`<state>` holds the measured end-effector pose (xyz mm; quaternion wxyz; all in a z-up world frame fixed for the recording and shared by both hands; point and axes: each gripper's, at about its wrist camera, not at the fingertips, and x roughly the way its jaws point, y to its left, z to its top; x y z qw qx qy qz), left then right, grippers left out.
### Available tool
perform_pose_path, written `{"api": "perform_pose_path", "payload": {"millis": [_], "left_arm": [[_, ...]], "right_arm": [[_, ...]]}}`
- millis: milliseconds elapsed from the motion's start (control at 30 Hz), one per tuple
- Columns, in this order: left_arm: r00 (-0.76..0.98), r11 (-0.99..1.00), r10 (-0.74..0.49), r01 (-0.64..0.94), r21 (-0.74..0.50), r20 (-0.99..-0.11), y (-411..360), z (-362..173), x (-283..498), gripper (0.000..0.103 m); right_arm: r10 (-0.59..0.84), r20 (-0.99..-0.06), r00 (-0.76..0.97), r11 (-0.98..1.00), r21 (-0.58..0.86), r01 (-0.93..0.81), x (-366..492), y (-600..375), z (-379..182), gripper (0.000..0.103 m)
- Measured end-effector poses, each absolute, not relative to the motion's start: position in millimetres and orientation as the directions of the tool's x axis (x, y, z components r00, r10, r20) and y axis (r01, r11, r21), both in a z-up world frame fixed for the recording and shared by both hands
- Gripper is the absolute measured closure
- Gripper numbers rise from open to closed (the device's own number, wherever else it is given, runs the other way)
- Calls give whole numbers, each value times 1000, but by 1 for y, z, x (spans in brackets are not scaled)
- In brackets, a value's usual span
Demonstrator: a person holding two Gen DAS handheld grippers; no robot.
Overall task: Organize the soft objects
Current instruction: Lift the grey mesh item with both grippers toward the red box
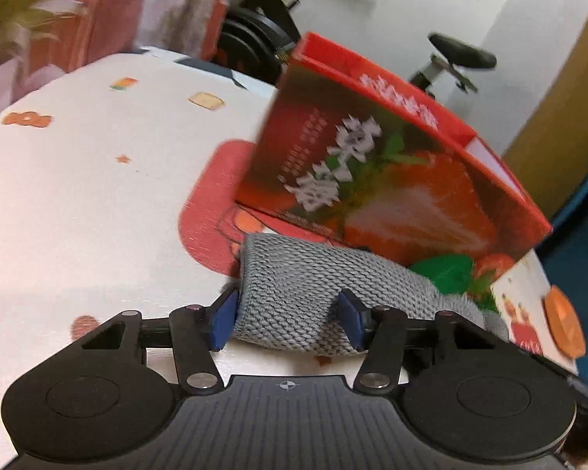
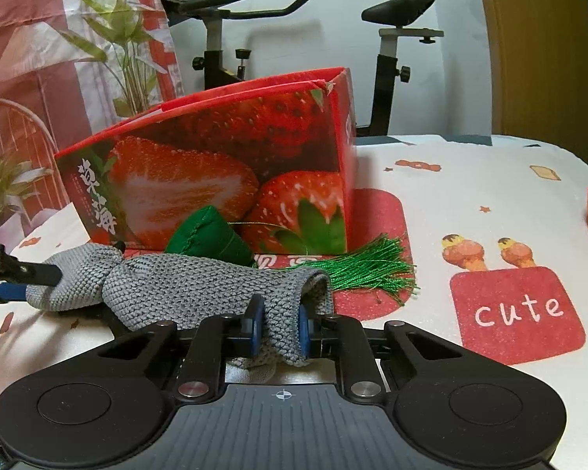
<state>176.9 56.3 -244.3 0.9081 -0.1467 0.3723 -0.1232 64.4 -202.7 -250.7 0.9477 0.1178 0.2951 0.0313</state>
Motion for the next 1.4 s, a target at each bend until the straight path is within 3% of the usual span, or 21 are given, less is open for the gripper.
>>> {"api": "perform_pose_path", "payload": {"millis": [100, 133, 167, 333, 433, 767, 1400], "left_arm": [[680, 930, -329, 114, -349, -655, 52, -251, 181, 46], [685, 924, -336, 106, -368, -647, 54, -252, 181, 55], [684, 920, -342, 103, -379, -644, 56, -252, 180, 77], [719, 953, -283, 134, -273, -635, 49, -240, 168, 90], [752, 965, -253, 148, -218, -609, 45, -231, 158, 91], [811, 963, -253, 161, -216, -527, 45, -200, 131, 91], [866, 960, -267, 204, -189, -423, 41, -153, 116, 91]], "right_arm": [[132, -551, 824, 969, 246, 9, 65, -203, -252, 86], [132, -551, 824, 969, 246, 9, 65, -204, -252, 86], [132, -551, 824, 969, 246, 9, 65, -203, -252, 86], [136, -522, 842, 973, 230, -15, 60, -202, -247, 89], [135, -477, 868, 976, 217, -32, 51, -199, -238, 90], [150, -377, 914, 955, 295, -36, 31, -211, -201, 91], [141, -297, 944, 954, 296, -50, 23, -212, -154, 91]]}}
